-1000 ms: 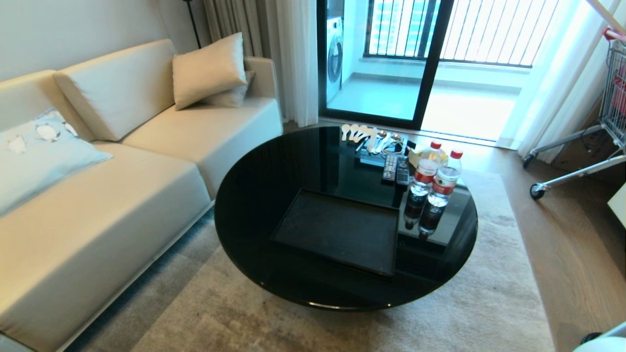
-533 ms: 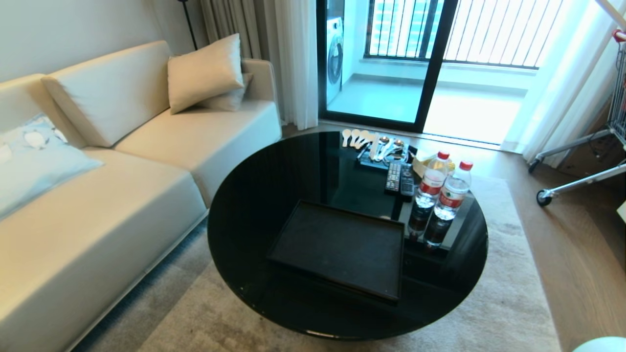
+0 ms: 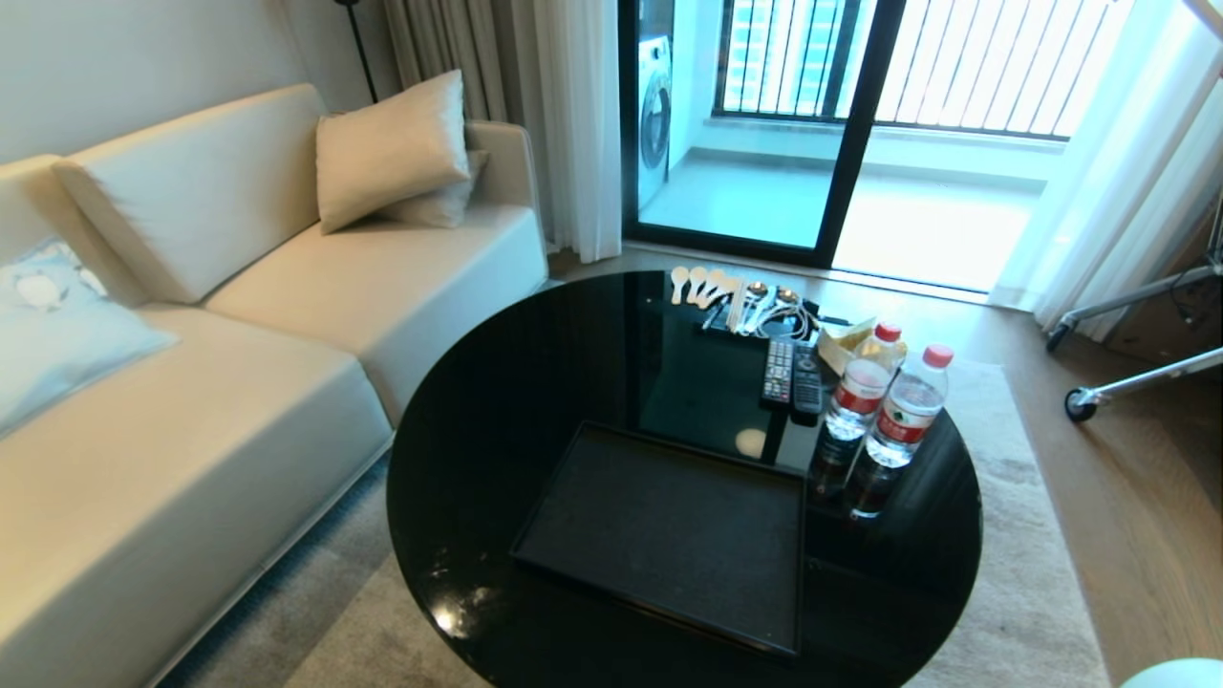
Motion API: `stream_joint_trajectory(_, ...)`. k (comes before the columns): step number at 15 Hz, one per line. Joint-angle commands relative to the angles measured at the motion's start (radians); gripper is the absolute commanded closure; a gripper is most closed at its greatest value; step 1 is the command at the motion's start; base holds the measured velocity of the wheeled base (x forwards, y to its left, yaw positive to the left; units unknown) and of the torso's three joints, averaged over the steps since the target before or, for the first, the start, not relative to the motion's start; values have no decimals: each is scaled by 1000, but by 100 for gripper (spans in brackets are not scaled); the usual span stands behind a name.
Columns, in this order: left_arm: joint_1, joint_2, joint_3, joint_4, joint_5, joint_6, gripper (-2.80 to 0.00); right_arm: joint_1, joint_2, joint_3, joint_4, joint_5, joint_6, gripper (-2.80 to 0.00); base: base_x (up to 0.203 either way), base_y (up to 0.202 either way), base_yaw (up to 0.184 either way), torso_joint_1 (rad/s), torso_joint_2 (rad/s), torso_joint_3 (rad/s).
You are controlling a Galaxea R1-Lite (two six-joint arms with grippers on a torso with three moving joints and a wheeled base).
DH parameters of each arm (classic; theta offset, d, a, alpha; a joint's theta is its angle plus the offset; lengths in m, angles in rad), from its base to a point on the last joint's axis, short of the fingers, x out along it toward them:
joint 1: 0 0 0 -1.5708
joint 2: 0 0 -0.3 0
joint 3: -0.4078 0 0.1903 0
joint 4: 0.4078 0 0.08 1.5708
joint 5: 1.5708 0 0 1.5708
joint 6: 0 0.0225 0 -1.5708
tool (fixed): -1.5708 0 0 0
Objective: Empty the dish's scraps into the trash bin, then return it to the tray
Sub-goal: Put the bowl back to the table
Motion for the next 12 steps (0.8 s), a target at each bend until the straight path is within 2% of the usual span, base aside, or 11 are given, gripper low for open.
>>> stream_joint_trajectory(1, 0, 0, 0, 0, 0, -1, 0, 1, 1, 0, 0, 1, -1, 0, 0, 0, 0, 0, 0, 0)
stream_joint_trajectory(12, 0, 0, 0, 0, 0, -1, 0, 0, 1, 0, 0, 1, -1, 0, 0, 0, 0, 0, 0, 0)
